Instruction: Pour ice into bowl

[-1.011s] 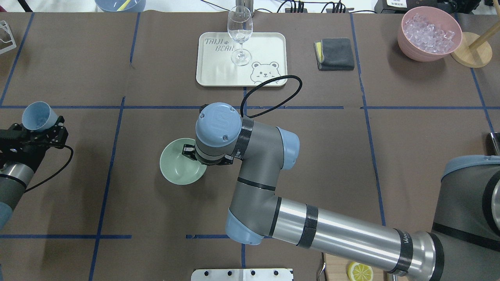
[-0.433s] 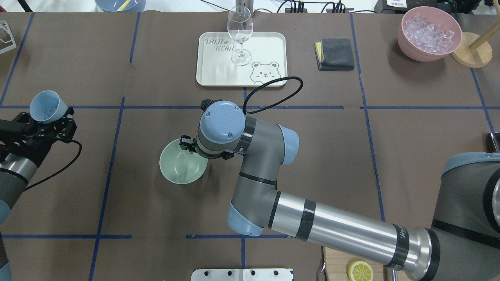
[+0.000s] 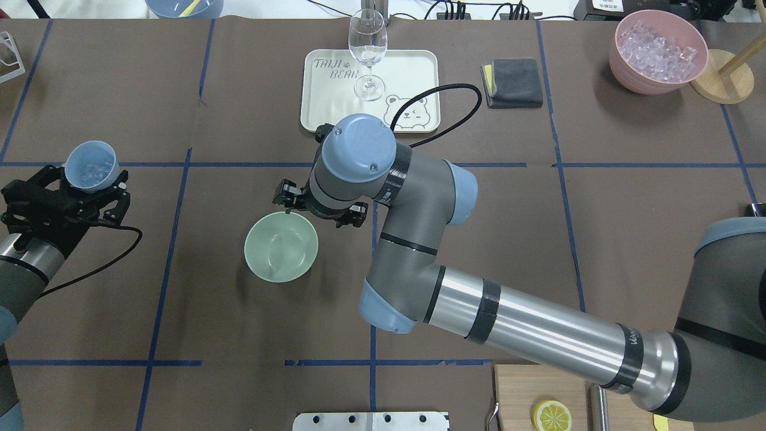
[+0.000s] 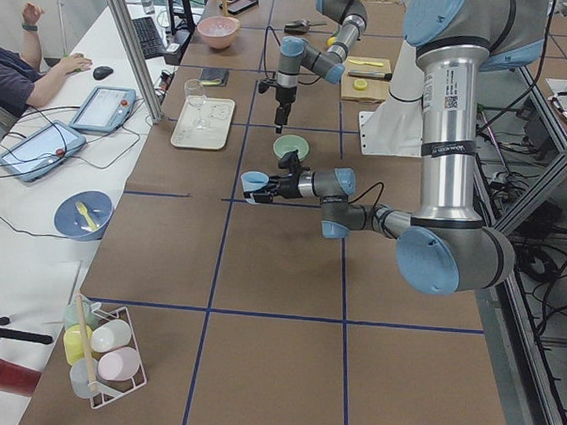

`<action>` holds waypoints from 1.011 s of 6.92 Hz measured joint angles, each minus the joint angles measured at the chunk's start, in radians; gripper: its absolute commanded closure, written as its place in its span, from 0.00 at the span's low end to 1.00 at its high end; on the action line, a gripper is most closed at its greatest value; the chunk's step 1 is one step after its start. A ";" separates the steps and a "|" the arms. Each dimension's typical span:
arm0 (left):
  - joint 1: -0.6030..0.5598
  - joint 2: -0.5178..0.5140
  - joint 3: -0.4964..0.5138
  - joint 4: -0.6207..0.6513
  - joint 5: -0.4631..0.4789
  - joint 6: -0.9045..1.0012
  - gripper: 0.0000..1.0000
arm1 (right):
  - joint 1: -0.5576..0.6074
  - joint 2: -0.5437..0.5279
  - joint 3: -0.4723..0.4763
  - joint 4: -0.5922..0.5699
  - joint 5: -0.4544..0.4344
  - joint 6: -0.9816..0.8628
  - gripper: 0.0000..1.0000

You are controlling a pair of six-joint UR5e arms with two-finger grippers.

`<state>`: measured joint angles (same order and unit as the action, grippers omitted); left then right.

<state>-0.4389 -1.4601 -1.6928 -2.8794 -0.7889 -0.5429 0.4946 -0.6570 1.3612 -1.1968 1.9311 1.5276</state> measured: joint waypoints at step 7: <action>0.153 -0.149 -0.195 0.524 0.171 0.065 1.00 | 0.123 -0.288 0.272 -0.004 0.106 -0.015 0.00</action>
<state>-0.2862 -1.6089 -1.8880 -2.3559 -0.6180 -0.4782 0.6175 -0.9451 1.6335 -1.2011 2.0366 1.5126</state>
